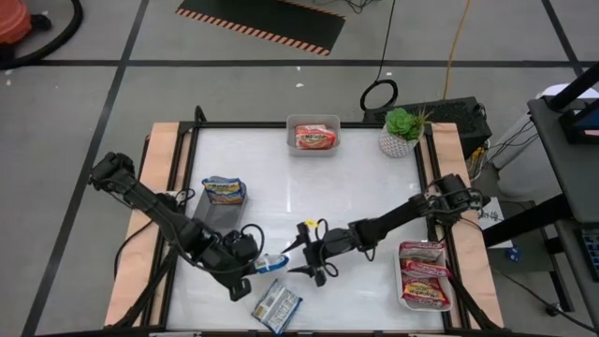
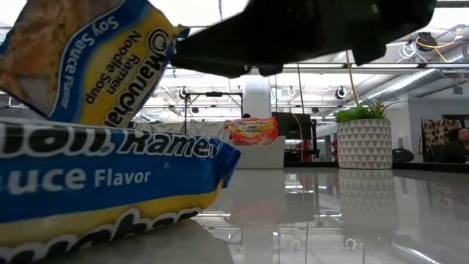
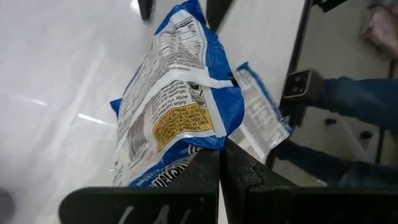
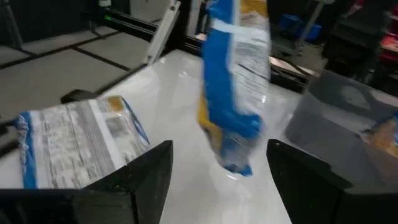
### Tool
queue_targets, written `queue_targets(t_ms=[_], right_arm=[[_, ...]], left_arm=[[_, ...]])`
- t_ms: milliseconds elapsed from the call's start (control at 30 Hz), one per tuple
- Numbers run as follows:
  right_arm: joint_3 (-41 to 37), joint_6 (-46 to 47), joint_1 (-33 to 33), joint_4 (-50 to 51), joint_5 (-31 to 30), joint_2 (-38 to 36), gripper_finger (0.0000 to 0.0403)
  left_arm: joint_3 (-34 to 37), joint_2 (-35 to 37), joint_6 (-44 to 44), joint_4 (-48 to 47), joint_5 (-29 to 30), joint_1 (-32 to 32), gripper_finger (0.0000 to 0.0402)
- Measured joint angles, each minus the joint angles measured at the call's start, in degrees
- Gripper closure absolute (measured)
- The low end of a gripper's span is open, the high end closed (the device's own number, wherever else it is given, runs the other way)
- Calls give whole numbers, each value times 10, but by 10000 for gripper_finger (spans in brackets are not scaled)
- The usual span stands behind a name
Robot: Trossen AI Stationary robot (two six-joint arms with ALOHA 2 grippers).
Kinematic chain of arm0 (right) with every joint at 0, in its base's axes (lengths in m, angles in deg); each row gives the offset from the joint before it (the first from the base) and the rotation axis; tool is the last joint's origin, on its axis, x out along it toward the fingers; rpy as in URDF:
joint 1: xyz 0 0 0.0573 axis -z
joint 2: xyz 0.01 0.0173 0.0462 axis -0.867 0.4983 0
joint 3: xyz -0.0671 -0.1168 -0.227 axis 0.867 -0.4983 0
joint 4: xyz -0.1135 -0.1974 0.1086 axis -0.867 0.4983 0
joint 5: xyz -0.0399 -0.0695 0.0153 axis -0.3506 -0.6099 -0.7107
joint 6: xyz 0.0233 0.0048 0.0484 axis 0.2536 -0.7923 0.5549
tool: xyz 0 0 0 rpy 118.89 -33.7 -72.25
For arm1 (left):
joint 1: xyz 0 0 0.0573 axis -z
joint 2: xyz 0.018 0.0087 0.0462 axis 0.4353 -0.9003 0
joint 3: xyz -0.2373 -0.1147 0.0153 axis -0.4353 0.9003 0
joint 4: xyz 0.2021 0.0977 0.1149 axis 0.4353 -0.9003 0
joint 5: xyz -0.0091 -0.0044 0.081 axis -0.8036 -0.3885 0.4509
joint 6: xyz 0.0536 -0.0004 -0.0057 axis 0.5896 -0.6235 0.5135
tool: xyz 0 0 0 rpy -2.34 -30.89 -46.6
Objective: Sort Maruchan noodles
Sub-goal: Put the left blue noodle pack into the black bin
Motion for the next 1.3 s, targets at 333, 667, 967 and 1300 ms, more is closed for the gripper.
queue_targets(t_ms=[333,667,967,1300], right_arm=[[25,71,15,-34,2,9,149],[25,126,31,-22,75,9,186],[24,114,39,-6,74,-5,293],[24,124,52,19,75,-30,274]], left_arm=[[0,0,24,77,-8,-40,401],[0,0,70,91,-18,-87,401],[0,0,96,96,-40,-102,401],[-1,21,122,97,-26,-98,344]])
